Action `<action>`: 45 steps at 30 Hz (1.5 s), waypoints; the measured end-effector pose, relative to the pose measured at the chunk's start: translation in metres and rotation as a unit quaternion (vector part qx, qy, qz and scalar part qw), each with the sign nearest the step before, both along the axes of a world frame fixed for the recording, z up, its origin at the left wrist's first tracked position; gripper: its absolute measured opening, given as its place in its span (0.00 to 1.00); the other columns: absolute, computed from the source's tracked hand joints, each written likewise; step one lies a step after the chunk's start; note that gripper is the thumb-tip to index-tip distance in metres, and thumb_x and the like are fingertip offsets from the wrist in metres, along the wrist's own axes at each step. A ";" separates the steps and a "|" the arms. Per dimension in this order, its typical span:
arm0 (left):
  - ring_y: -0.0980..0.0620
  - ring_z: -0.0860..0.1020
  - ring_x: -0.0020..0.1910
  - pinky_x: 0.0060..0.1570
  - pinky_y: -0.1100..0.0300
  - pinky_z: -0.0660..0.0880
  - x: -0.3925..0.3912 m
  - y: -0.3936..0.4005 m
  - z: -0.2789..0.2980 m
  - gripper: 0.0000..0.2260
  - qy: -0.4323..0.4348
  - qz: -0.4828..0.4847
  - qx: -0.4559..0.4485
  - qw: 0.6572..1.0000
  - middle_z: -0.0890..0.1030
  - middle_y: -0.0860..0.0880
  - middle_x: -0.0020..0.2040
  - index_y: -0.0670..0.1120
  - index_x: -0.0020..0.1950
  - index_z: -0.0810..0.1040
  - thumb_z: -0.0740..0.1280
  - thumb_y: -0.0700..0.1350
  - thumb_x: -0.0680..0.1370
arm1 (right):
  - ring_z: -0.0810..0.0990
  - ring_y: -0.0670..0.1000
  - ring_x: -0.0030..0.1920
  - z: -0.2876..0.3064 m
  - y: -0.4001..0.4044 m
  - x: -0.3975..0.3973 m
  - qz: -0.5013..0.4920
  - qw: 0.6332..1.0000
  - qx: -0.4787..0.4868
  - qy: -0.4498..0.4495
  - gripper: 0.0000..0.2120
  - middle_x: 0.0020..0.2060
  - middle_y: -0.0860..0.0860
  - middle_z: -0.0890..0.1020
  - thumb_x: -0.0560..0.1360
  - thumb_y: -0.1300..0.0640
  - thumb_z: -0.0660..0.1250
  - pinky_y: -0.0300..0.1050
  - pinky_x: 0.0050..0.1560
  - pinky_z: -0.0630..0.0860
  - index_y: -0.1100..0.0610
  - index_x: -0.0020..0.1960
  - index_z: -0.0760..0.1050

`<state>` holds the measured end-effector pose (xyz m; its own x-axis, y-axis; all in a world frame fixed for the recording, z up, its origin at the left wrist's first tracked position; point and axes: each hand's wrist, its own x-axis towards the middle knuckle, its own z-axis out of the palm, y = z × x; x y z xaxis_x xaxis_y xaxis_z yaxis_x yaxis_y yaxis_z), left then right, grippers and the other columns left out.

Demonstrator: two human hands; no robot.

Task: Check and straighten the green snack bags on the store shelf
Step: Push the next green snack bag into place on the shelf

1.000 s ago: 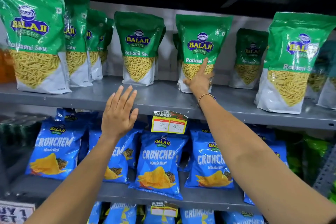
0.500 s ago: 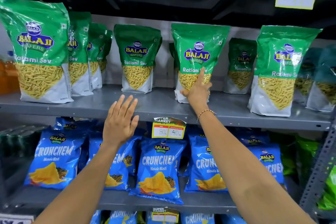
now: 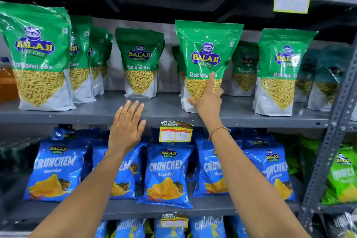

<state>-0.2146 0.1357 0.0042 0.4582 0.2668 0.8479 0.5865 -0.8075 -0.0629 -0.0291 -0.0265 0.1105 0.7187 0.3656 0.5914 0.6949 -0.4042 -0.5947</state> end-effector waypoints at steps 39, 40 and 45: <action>0.41 0.64 0.73 0.76 0.53 0.46 -0.001 0.000 -0.001 0.23 -0.002 -0.001 0.012 1.000 0.72 0.40 0.70 0.41 0.73 0.68 0.51 0.51 0.83 | 0.44 0.64 0.77 -0.022 -0.006 -0.009 0.021 0.988 0.069 -0.137 0.40 0.77 0.63 0.45 0.75 0.51 0.68 0.58 0.75 0.48 0.47 0.78 0.47; 0.41 0.64 0.73 0.76 0.53 0.46 -0.001 0.000 -0.001 0.23 -0.002 0.000 0.012 1.000 0.72 0.40 0.71 0.41 0.73 0.68 0.50 0.52 0.83 | 0.44 0.64 0.77 -0.022 -0.005 -0.009 0.021 0.988 0.067 -0.136 0.40 0.77 0.63 0.44 0.75 0.51 0.68 0.58 0.75 0.48 0.46 0.78 0.46; 0.41 0.63 0.73 0.76 0.53 0.47 0.000 0.000 -0.001 0.26 0.002 0.005 0.007 1.000 0.72 0.40 0.71 0.41 0.73 0.67 0.44 0.54 0.85 | 0.46 0.66 0.77 -0.023 -0.001 -0.006 0.018 0.988 0.061 -0.137 0.40 0.77 0.61 0.44 0.75 0.51 0.68 0.62 0.73 0.53 0.46 0.78 0.47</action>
<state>-0.2149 0.1353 0.0034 0.4588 0.2602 0.8496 0.5948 -0.8002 -0.0762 -0.0349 -0.0270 0.0873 0.5131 0.3013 0.8037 0.8493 -0.3132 -0.4249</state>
